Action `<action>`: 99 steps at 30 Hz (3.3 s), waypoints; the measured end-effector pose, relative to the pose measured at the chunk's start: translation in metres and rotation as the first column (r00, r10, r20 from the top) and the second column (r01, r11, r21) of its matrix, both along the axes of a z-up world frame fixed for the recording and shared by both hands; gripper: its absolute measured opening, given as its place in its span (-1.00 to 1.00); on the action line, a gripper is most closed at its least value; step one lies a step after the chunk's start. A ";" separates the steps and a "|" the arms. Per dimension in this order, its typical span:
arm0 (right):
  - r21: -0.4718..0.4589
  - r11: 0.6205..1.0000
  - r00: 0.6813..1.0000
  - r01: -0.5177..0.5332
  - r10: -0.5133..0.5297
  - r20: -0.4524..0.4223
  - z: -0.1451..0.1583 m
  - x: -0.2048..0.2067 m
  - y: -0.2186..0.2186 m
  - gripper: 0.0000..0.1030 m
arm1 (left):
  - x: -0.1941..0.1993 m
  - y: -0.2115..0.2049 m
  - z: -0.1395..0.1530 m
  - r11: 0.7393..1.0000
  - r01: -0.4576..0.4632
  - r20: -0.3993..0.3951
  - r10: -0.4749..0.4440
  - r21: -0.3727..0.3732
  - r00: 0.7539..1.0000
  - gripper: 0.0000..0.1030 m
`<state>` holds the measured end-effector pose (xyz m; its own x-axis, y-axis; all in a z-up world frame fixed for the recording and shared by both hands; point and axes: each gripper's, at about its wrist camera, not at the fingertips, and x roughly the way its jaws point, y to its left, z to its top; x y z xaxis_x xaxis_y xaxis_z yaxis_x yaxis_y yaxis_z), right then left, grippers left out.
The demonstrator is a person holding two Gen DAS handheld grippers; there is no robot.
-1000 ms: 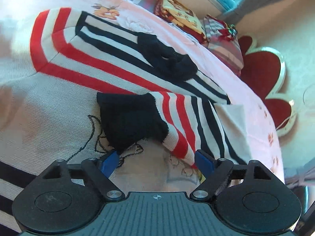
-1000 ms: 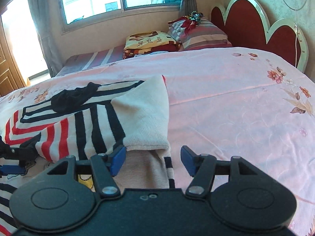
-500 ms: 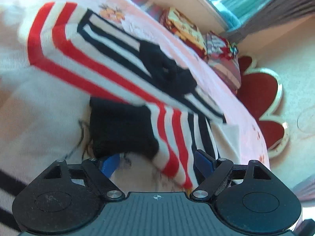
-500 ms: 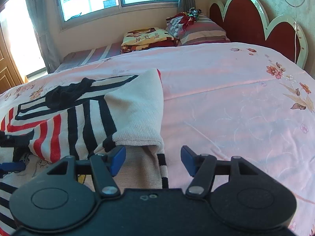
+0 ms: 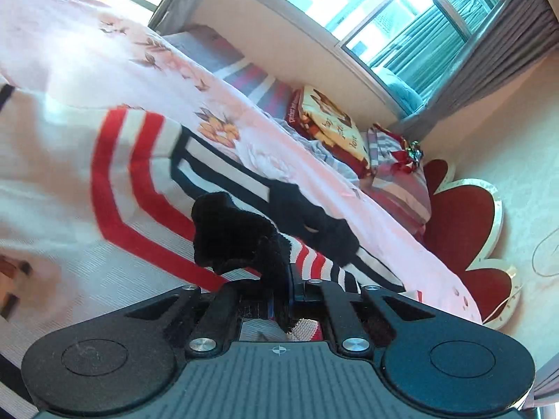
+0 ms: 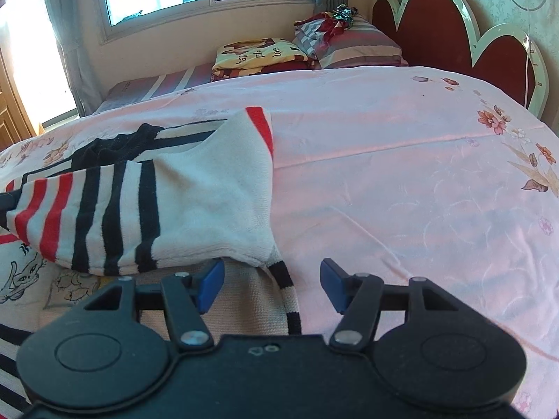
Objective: Fold small clothes
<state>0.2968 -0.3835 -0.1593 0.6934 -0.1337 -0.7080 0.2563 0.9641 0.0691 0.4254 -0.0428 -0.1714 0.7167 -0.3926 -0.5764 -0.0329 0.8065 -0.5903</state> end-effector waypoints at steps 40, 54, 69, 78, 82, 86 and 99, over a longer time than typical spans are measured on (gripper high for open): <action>0.059 0.998 0.998 0.015 -0.019 0.061 -0.009 0.142 -0.047 -0.73 | 0.005 -0.026 -0.021 0.932 0.185 -0.043 -0.181 0.311 0.983 -0.52; -0.079 0.992 0.995 -0.097 0.095 -0.022 -0.007 0.114 -0.002 -0.55 | -0.001 -0.038 -0.009 0.893 0.195 -0.061 -0.186 0.407 0.981 -0.30; -0.066 0.957 0.957 -0.282 0.285 0.043 0.043 0.073 0.102 0.02 | -0.057 0.079 0.022 0.918 -0.053 -0.057 0.081 0.393 0.995 1.00; -0.010 0.904 0.903 -0.428 0.428 0.022 0.025 0.078 0.196 0.00 | -0.092 0.217 0.001 0.897 -0.341 -0.105 0.382 0.280 0.918 0.99; 0.001 0.896 0.895 -0.445 0.445 0.022 0.019 0.083 0.224 0.00 | -0.102 0.263 -0.011 0.870 -0.444 -0.128 0.475 0.213 0.870 0.99; 0.016 0.897 0.897 -0.441 0.442 -0.005 0.008 0.090 0.240 0.00 | -0.101 0.303 -0.033 0.843 -0.521 -0.170 0.537 0.133 0.826 0.62; -0.013 0.918 0.918 -0.395 0.395 -0.017 -0.005 0.104 0.255 0.02 | -0.056 0.349 -0.068 0.783 -0.618 -0.126 0.608 -0.074 0.784 -0.77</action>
